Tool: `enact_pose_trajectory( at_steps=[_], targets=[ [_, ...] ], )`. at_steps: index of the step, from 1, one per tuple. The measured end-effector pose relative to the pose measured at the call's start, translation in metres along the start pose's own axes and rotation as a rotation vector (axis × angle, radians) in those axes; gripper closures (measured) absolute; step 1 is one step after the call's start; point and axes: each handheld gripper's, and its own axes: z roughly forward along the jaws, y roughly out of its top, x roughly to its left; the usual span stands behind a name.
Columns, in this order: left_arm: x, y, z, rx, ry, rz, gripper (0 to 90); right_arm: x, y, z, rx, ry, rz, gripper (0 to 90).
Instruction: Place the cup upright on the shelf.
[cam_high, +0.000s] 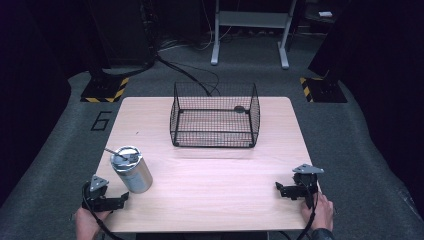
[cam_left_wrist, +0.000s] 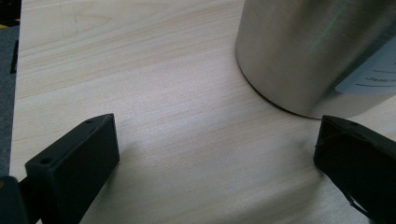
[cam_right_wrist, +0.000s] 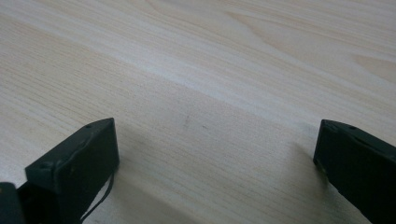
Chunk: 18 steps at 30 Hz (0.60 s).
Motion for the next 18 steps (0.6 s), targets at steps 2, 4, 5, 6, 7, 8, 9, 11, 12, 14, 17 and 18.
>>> enact_pose_trajectory(
  at_steps=[2, 4, 5, 6, 7, 8, 9, 11, 12, 14, 17, 18],
  targets=[
    [0.0001, 0.0001, 0.0, 0.001, 0.0, 0.0, 0.0, -0.0001, 0.0001, 0.0, -0.001, 0.0, -0.001, 0.0],
    [0.0003, 0.0002, 0.0001, 0.001, -0.001, 0.002, 0.0, 0.0001, 0.0001, -0.0001, 0.001, 0.001, 0.001, 0.0],
    [0.0002, 0.0003, 0.0001, 0.001, -0.001, 0.003, 0.0, -0.0001, 0.0001, 0.0001, -0.002, -0.001, -0.001, 0.0],
    [0.0006, 0.0007, -0.0004, 0.007, -0.004, 0.01, 0.1, -0.0003, 0.0, -0.0001, 0.001, 0.001, -0.005, 0.0],
    [0.0006, 0.0007, -0.0004, 0.007, -0.004, 0.01, 0.3, -0.0003, 0.0, -0.0001, 0.001, 0.001, -0.005, 0.0],
    [-0.0013, 0.0011, 0.0013, -0.001, 0.004, -0.009, 0.3, -0.0003, 0.0, -0.0001, 0.003, 0.003, -0.006, 0.0],
    [-0.0023, 0.0016, 0.0019, -0.004, 0.018, -0.014, 0.3, -0.0002, 0.0, -0.0001, 0.003, 0.002, -0.005, 0.0],
    [-0.0032, 0.002, 0.0026, -0.008, 0.026, -0.023, 0.3, -0.0002, 0.0, -0.0001, 0.003, 0.002, -0.005, 0.0],
    [-0.0048, 0.0029, 0.0036, -0.011, 0.03, -0.033, 0.3, -0.0003, 0.0001, 0.0, 0.003, 0.002, -0.006, 0.0],
    [-0.0048, 0.0029, 0.0035, -0.009, 0.028, -0.03, 0.4, -0.0003, 0.0001, -0.0001, 0.003, 0.003, -0.006, 0.0],
    [-0.0042, 0.0029, 0.0037, -0.011, 0.016, -0.019, 0.5, -0.0003, 0.0001, -0.0001, 0.004, 0.003, -0.006, 0.0],
    [-0.0039, 0.0031, 0.0039, -0.011, 0.012, -0.017, 0.5, -0.0003, 0.0001, -0.0001, 0.003, 0.003, -0.006, 0.0]
  ],
)
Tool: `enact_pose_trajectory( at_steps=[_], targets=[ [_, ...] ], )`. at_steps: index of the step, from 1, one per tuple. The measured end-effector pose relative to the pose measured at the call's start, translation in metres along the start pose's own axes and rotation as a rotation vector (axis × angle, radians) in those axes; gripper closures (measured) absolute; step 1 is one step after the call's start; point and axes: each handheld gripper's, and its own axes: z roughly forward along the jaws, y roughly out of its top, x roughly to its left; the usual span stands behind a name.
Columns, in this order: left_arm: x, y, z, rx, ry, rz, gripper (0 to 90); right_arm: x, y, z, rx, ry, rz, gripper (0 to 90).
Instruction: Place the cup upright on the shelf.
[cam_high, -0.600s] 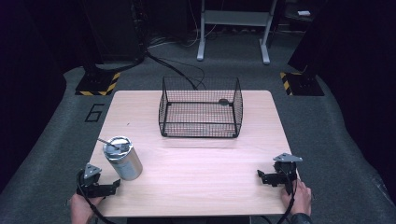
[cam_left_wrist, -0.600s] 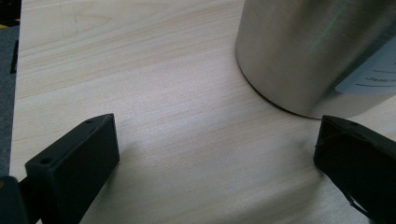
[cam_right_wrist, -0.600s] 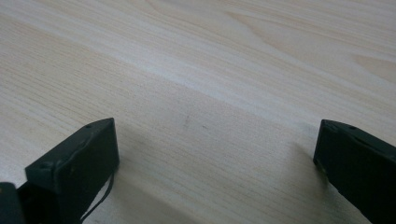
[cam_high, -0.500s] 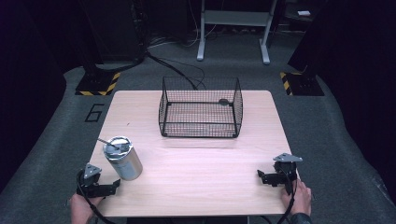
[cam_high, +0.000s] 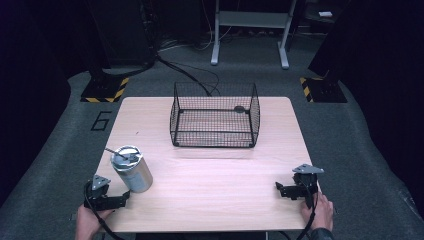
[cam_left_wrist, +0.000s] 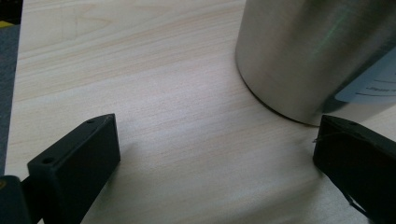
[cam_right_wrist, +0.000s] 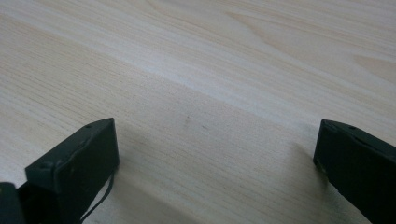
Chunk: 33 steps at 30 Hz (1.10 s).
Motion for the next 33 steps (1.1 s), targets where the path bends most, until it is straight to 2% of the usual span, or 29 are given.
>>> enact_pose_trajectory(
  at_steps=[4, 5, 7, 8, 9, 12, 13, 14, 17, 20, 21, 25, 26, 29, 30, 33],
  targets=[
    [0.0, 0.002, 0.0, 0.014, -0.007, 0.008, 0.0, 0.0, 0.0, 0.0, -0.001, -0.001, 0.002, 0.0],
    [0.0, 0.003, -0.002, 0.034, -0.02, 0.012, 0.0, 0.0, 0.0, 0.0, 0.0, 0.0, 0.0, 0.0],
    [0.0, 0.004, -0.003, 0.032, -0.049, 0.002, 0.0, 0.0, 0.0, 0.0, 0.0, 0.0, 0.0, 0.0],
    [0.0, 0.004, -0.003, 0.032, -0.049, 0.002, 0.0, 0.0, 0.0, 0.0, -0.002, -0.001, 0.004, 0.0],
    [0.0, 0.006, -0.006, 0.018, -0.079, -0.008, 0.0, 0.0, 0.0, 0.0, 0.0, 0.0, -0.001, 0.0],
    [-0.002, 0.008, -0.011, -0.008, -0.089, -0.006, 0.0, 0.0, 0.0, 0.0, 0.0, 0.0, 0.0, 0.0],
    [-0.004, 0.009, -0.013, -0.018, -0.105, -0.022, 0.0, 0.0, 0.0, 0.0, -0.002, -0.001, 0.003, 0.0],
    [-0.007, 0.011, -0.017, -0.048, -0.116, -0.023, 0.0, 0.0, 0.0, 0.0, -0.001, -0.001, 0.0, 0.0],
    [-0.012, 0.016, -0.025, -0.064, -0.137, -0.005, 0.0, 0.0, 0.0, 0.0, 0.001, 0.0, -0.001, 0.0],
    [-0.016, 0.018, -0.028, -0.087, -0.147, -0.009, 0.0, 0.0, 0.0, 0.0, 0.0, 0.0, -0.001, 0.0],
    [-0.019, 0.02, -0.032, -0.111, -0.149, -0.008, 0.0, 0.0, 0.0, 0.0, 0.0, 0.0, -0.001, 0.0],
    [-0.02, 0.025, -0.038, -0.129, -0.166, -0.003, 0.0, 0.0, 0.0, 0.0, -0.001, 0.0, -0.001, 0.0],
    [-0.021, 0.027, -0.041, -0.154, -0.169, -0.011, 0.0, 0.0, 0.0, 0.0, -0.007, -0.002, 0.0, 0.0],
    [-0.021, 0.03, -0.045, -0.182, -0.17, -0.01, 0.0, 0.0, 0.0, 0.0, -0.001, 0.0, -0.002, 0.0],
    [-0.021, 0.033, -0.049, -0.203, -0.185, -0.016, 0.0, 0.0, 0.0, 0.0, 0.0, 0.001, -0.002, 0.0],
    [-0.021, 0.037, -0.052, -0.218, -0.196, -0.018, 0.0, 0.0, 0.0, 0.0, -0.01, -0.001, 0.0, 0.0]
  ],
)
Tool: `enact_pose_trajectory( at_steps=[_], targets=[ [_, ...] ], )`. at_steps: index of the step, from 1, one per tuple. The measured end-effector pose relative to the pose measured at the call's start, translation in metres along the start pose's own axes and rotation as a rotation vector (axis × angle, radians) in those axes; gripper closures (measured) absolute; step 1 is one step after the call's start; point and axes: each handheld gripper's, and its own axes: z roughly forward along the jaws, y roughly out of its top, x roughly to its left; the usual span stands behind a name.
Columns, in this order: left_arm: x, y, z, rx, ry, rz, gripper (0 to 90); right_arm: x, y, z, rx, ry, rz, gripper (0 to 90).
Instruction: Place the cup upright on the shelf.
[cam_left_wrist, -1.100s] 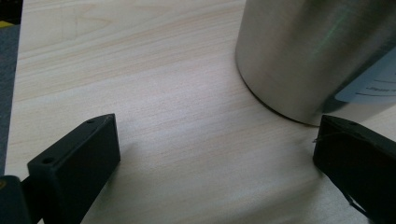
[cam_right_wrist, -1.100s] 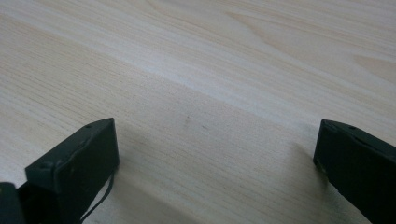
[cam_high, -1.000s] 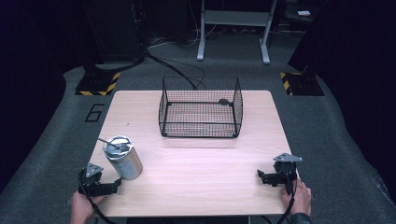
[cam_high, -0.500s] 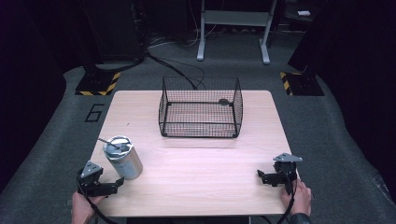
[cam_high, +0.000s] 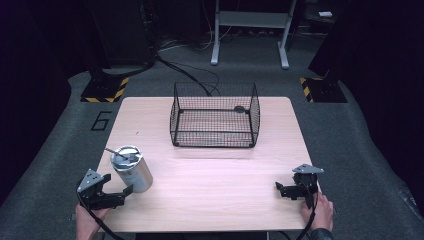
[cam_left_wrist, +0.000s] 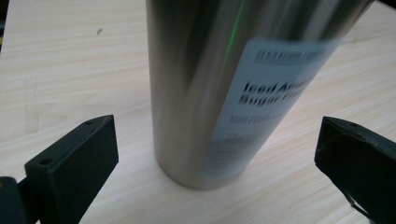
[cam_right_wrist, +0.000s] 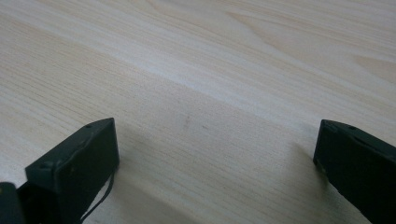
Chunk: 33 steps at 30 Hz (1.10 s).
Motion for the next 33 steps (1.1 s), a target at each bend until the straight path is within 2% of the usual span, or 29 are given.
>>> enact_pose_trajectory(
  at_steps=[2, 6, 8, 10, 13, 17, 24, 33],
  targets=[
    [-0.002, 0.007, -0.001, -0.029, -0.006, -0.003, 0.0, 0.0, 0.0, 0.0, 0.006, 0.001, -0.001, 0.0],
    [-0.004, 0.014, -0.002, -0.046, -0.02, -0.003, 0.0, 0.0, 0.0, 0.0, 0.005, 0.001, -0.001, 0.0],
    [-0.005, 0.018, -0.001, -0.064, -0.02, -0.005, 0.0, 0.0, 0.0, 0.0, 0.009, 0.001, -0.002, 0.0],
    [-0.007, 0.022, 0.0, -0.09, -0.04, -0.016, 0.0, 0.0, 0.0, 0.0, 0.009, 0.001, -0.002, 0.0],
    [-0.008, 0.026, 0.002, -0.103, -0.045, -0.022, 0.0, 0.0, 0.0, 0.0, 0.003, 0.003, -0.002, 0.0],
    [-0.01, 0.03, 0.006, -0.13, -0.044, -0.029, 0.0, 0.0, 0.0, 0.0, 0.002, 0.003, -0.002, 0.0],
    [-0.008, 0.038, 0.012, -0.149, -0.033, -0.039, 0.0, 0.0, 0.0, 0.0, 0.002, 0.004, -0.003, 0.0],
    [-0.011, 0.041, 0.021, -0.18, -0.011, -0.023, 0.0, 0.0, 0.0, 0.0, 0.002, 0.004, -0.002, 0.0]
  ],
)
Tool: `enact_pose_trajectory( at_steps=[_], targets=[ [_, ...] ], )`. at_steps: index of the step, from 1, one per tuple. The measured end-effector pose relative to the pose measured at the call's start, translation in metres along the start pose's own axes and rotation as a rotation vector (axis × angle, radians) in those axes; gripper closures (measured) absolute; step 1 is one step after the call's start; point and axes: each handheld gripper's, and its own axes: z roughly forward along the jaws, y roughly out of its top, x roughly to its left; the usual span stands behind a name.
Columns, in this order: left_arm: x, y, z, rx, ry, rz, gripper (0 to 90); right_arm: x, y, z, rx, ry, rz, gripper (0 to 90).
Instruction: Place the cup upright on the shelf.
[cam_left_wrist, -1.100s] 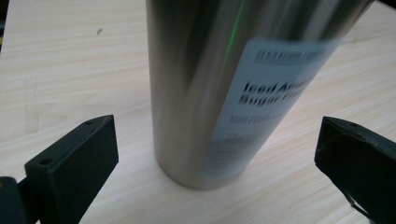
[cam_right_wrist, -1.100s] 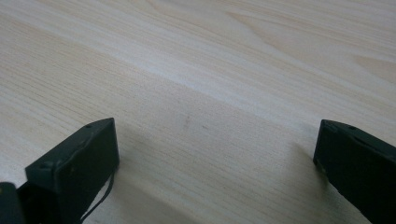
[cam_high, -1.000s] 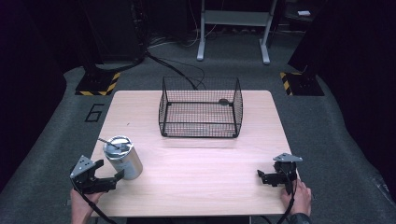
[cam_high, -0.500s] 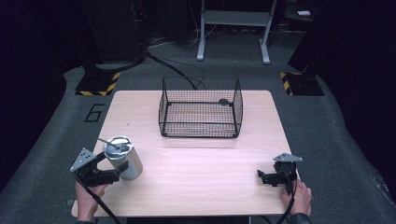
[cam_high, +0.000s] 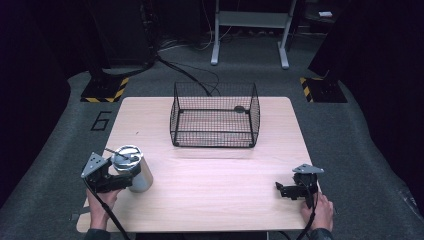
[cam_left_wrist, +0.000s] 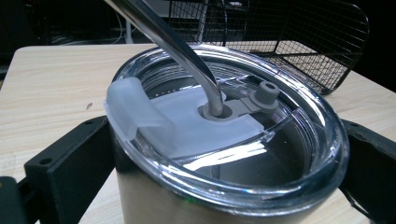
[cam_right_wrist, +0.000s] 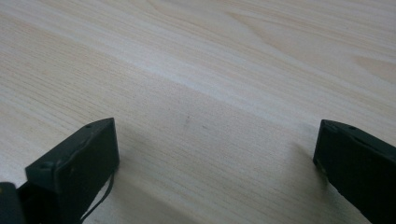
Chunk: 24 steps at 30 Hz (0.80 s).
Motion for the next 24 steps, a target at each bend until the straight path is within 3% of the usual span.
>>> enact_pose_trajectory(
  at_steps=[15, 24],
  targets=[
    [-0.002, 0.0, 0.014, -0.012, 0.002, 0.036, 0.0, -0.001, 0.0, 0.0, -0.001, 0.001, -0.006, 0.0],
    [-0.005, -0.002, 0.02, -0.009, 0.032, 0.061, 1.2, -0.001, 0.0, 0.0, -0.001, 0.001, -0.006, 0.0]
  ],
)
